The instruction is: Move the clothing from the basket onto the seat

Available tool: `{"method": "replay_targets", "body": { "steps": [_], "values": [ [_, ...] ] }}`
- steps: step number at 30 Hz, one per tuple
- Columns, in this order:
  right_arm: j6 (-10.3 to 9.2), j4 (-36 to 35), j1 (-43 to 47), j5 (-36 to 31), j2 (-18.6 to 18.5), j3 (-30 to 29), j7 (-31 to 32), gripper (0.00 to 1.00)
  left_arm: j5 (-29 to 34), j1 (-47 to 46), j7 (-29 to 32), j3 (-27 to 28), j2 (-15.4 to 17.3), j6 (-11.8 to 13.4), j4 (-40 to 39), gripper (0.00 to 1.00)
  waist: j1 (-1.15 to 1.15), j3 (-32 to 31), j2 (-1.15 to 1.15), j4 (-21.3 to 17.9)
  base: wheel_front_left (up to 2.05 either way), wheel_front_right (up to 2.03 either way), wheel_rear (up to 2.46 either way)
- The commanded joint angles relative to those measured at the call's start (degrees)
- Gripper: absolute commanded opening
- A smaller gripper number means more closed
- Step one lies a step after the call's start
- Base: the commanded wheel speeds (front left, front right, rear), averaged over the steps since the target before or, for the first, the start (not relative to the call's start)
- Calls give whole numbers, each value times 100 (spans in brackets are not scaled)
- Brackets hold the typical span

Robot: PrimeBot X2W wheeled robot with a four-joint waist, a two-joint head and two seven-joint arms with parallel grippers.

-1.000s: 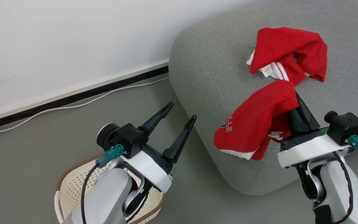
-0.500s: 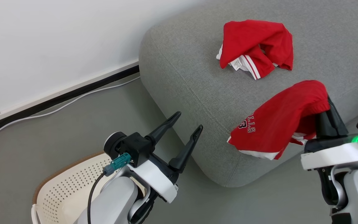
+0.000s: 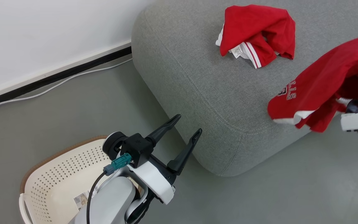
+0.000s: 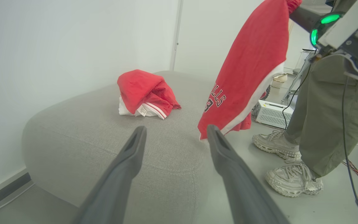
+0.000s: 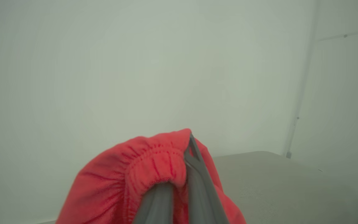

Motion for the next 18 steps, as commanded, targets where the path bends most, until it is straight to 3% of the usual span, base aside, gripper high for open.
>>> {"method": "replay_targets", "body": {
  "steps": [1,11,18],
  "values": [
    [23,-61,-292,18,-196,44,-35,0,-38,-247,-29,170,90,0,-117,100,0,110,-1,2,0,0,0],
    [23,756,-1585,7,-684,-373,-35,0,37,-244,-29,183,274,0,-55,100,0,722,-1,187,0,0,0],
    [23,1411,-2532,-128,-935,-1146,-35,0,48,-536,-29,-22,391,0,-32,100,0,1346,-1,577,0,0,0]
  ]
}}
